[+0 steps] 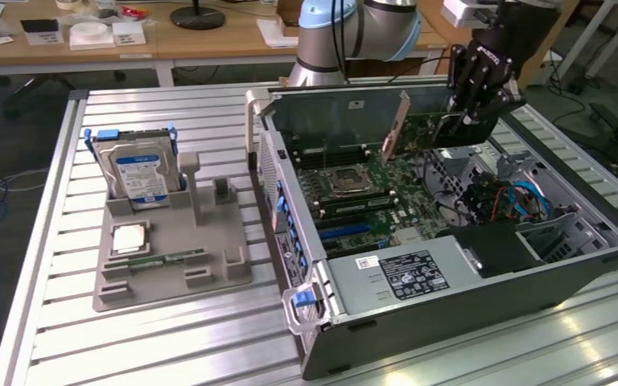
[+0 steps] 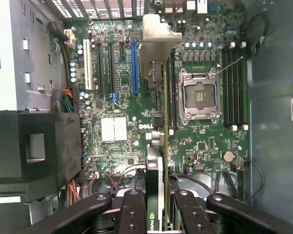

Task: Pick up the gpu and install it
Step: 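Insert the gpu into the slot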

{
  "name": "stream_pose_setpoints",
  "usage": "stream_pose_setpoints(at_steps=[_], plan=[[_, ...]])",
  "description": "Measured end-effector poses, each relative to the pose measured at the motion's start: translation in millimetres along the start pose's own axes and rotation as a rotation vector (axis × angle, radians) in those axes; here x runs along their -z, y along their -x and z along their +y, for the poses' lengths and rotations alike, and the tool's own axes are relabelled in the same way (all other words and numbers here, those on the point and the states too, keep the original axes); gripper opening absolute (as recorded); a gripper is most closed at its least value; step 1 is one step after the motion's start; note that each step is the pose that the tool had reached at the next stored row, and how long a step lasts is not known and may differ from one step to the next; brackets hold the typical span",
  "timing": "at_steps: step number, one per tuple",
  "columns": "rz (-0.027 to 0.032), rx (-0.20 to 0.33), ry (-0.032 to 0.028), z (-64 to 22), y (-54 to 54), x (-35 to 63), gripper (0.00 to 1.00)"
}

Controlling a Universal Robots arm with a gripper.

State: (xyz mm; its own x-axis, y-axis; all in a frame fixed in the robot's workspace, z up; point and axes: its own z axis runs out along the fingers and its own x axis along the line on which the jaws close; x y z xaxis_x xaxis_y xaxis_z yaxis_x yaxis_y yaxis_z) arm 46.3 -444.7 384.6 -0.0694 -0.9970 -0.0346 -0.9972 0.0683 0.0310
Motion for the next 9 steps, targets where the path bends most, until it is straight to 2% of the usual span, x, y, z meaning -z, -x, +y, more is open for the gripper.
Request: stream_pose_setpoints(at_steps=[9], plan=[[0.0001,0.0,0.0,2.1,-0.2,-1.9,0.27]])
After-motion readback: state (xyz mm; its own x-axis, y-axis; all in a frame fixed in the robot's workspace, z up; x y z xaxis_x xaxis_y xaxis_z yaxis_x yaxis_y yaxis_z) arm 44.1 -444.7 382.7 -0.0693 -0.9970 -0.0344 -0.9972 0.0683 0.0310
